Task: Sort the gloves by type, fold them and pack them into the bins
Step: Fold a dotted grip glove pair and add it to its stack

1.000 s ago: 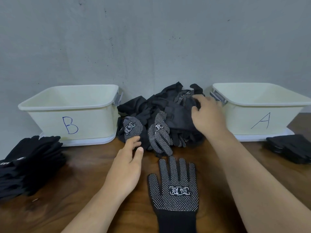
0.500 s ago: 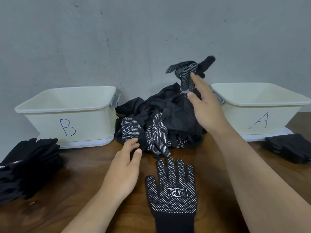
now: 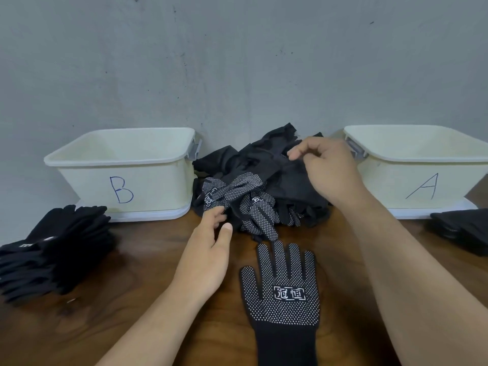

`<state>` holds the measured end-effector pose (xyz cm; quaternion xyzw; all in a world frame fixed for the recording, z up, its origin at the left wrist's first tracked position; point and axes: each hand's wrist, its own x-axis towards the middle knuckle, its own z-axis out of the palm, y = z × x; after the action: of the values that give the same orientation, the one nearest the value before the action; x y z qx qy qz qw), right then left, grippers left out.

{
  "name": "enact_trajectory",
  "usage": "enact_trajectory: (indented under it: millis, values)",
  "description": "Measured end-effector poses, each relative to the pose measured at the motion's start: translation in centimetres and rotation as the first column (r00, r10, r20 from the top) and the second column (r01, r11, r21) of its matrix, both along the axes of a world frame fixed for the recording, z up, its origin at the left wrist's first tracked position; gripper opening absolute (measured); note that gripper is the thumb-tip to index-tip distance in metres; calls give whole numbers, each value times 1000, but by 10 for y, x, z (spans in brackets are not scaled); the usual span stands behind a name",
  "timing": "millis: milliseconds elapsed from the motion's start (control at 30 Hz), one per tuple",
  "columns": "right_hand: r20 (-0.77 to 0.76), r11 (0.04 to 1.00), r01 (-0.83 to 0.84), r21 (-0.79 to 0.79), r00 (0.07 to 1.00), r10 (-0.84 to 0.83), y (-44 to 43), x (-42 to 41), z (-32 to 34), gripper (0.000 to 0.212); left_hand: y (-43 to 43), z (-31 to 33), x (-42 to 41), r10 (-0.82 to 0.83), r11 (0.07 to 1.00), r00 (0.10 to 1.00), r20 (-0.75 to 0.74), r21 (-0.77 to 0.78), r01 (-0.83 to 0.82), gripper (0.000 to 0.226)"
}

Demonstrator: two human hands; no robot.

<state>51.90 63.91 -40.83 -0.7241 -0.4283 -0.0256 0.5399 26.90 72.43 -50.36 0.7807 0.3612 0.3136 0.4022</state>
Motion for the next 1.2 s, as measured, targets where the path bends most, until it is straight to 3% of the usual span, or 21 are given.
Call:
enact_trajectory:
  millis: [133,267,433,533,867,1067,1200]
  values:
    - [68,994,59,-95,996,-53,-3,4,-1,35,1,-1,1,-2,1000,1000,6,2,2,41]
    - [119,951,260,-170,963,-242,-7,24,-12,36,1,-3,-1,-6,1000,1000,-9,12,6,42]
    - [33,884,159,-440,986,-161,-8,31,-40,40,2,-3,1,-17,1000,999,-27,15,18,42]
    - [-60,906,126,-405,985,-164,-8,30,-38,48,2,-4,1,-16,1000,999,-28,12,16,42]
    - [-124,969,104,-222,983,-134,-7,29,-33,48,1,-4,1,-16,1000,999,-39,15,16,41]
    - [-2,979,-50,-198,999,50,-1,20,-33,44,3,-4,2,-17,1000,999,-46,18,18,41]
    - [261,956,-122,-267,946,194,1,6,-30,57,3,-5,1,-21,1000,999,-39,10,21,39]
